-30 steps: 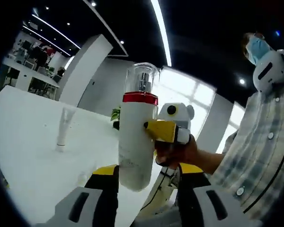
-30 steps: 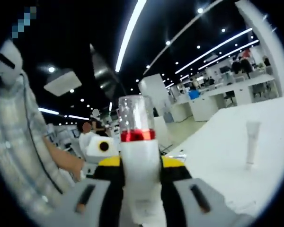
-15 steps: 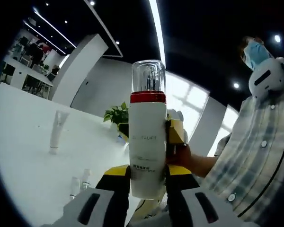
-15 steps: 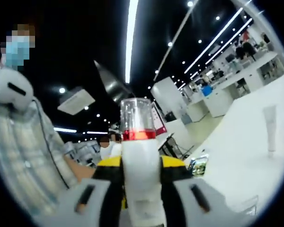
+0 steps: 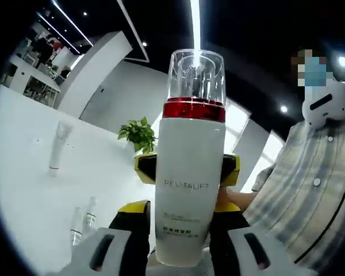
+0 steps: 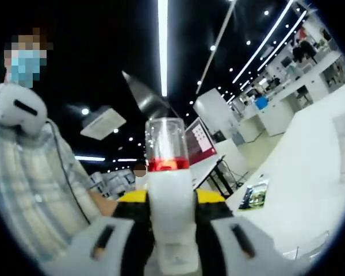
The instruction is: Arrange the skincare products in the storage area until every visible bottle or jar stands upright without overlapping.
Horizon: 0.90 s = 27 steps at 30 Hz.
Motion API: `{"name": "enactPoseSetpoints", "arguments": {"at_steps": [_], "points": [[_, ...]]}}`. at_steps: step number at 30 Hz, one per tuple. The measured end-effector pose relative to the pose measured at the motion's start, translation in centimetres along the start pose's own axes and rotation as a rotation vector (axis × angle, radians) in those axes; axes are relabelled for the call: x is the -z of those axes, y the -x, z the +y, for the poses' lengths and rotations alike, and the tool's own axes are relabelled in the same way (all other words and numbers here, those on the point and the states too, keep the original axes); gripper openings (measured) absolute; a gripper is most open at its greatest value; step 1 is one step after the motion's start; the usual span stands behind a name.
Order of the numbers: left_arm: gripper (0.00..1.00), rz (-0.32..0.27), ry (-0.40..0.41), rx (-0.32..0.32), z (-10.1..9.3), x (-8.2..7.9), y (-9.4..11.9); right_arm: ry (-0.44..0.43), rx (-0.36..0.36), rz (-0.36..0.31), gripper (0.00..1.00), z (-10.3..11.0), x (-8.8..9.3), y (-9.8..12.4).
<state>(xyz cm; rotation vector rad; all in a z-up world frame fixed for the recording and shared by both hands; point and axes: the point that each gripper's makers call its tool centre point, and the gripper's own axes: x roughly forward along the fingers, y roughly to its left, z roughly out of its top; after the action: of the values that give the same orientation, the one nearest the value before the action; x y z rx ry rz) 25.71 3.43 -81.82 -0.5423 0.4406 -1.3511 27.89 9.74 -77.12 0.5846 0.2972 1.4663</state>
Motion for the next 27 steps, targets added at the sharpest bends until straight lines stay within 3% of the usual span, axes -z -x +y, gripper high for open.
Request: {"name": "enactPoseSetpoints", "arguments": {"at_steps": [3,16,21,23,25,27], "points": [[0.34,-0.003,-0.079,-0.065,0.7,-0.4,0.0,-0.015,0.002,-0.012,0.28,-0.2,-0.1,0.0],[0.32,0.030,-0.127,-0.204,1.6,-0.4,0.1,0.011,0.023,0.002,0.30,-0.7,-0.4,0.1],[0.31,0.089,-0.157,-0.324,3.3,0.2,1.0,0.089,0.107,0.025,0.29,-1.7,-0.3,0.4],[0.31,0.103,-0.149,-0.338,3.4,0.4,1.0,0.085,0.126,0.028,0.29,-1.7,-0.2,0.3],[0.31,0.157,-0.197,-0.418,4.3,0.6,1.5,0.077,0.159,0.025,0.30,-2.1,-0.1,0.4],[0.31,0.169,-0.203,-0.482,5.1,0.5,1.8,0.026,0.221,0.013,0.31,-2.9,-0.2,0.5]]}}
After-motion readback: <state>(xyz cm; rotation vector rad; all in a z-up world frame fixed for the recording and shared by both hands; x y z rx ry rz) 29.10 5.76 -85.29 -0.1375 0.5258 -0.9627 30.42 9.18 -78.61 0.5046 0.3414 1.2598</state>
